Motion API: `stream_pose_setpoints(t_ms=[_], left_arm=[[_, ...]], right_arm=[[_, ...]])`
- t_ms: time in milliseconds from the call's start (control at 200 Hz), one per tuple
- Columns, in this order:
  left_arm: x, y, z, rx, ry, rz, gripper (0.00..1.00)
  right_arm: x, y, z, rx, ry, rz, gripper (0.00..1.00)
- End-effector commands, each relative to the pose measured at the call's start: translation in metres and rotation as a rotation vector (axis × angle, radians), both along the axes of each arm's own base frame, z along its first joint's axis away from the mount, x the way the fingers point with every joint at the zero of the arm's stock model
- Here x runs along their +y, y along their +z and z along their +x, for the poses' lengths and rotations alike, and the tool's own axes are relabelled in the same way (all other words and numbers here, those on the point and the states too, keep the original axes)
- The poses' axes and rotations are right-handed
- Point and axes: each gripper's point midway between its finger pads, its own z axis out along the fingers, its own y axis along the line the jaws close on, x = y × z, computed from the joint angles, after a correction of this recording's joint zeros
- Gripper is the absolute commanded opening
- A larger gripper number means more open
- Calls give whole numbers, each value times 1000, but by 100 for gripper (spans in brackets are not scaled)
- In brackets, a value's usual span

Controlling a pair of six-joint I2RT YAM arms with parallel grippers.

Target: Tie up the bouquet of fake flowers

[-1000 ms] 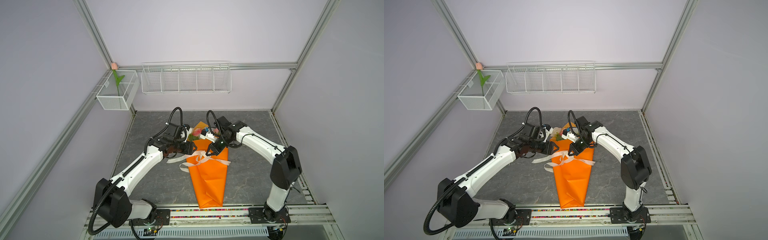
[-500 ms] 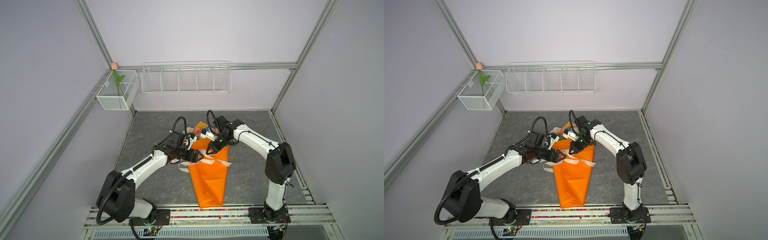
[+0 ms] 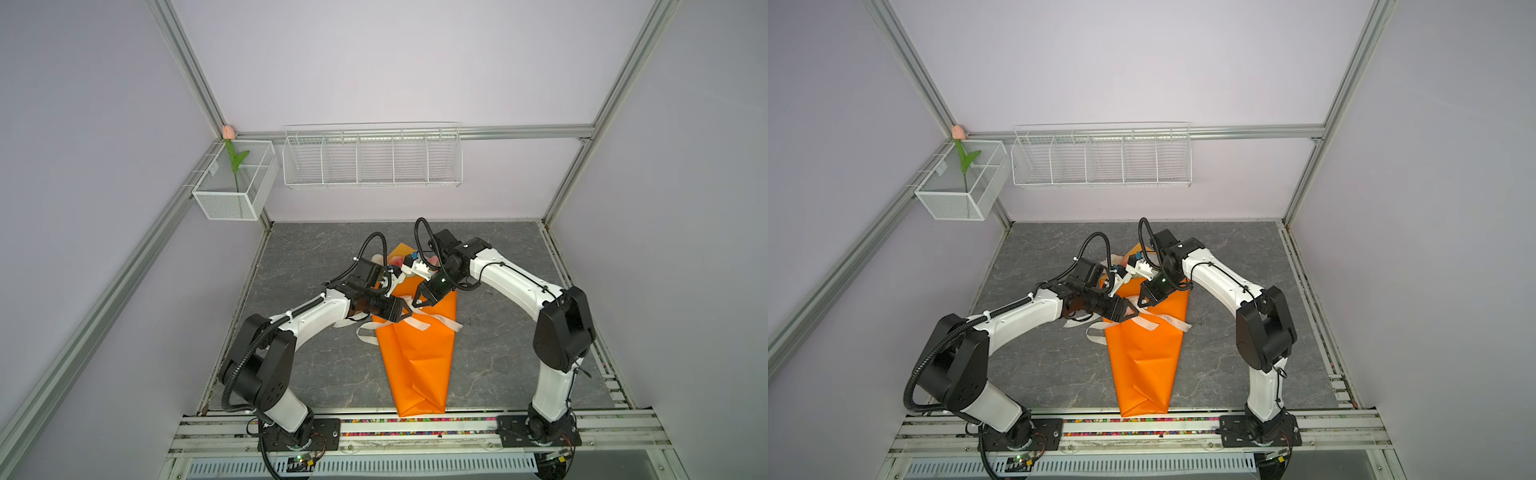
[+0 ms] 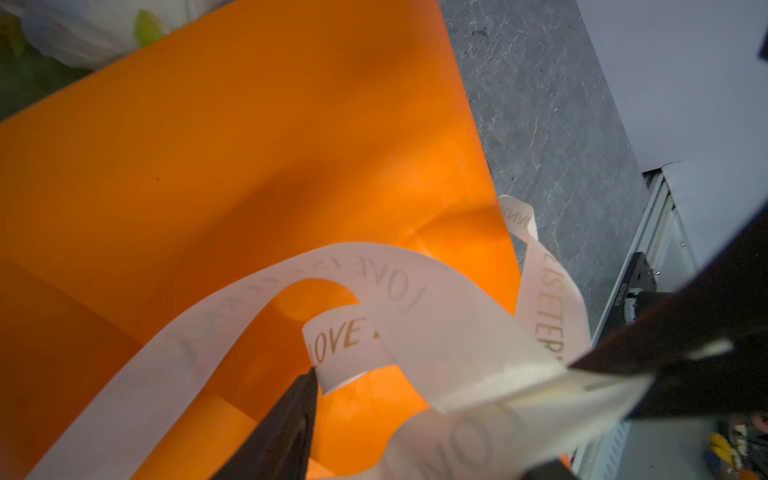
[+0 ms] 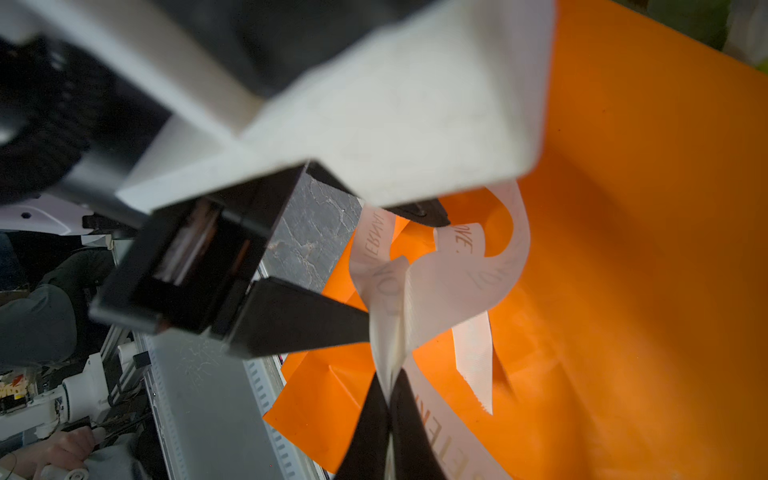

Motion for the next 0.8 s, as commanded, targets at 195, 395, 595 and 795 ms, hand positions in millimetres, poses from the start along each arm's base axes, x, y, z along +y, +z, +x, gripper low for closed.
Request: stream_pose_setpoints(t_ms=[195,395,595,795], left_arm=[[-15,12,11,-40,-27,-60,35],[-16,5,14,-27,-15,-50,13],[-17,1,8,15,-31,-57,0],[-17,1,1,64,-20,-66,0]], right_arm=[[-5,5,-5,-30,16,8,7],[-4,0,4,-63,3,10,8],[-18,-25,26,-148,-52,-112,12],[-30,-43,50,-240,-99,-215,32]])
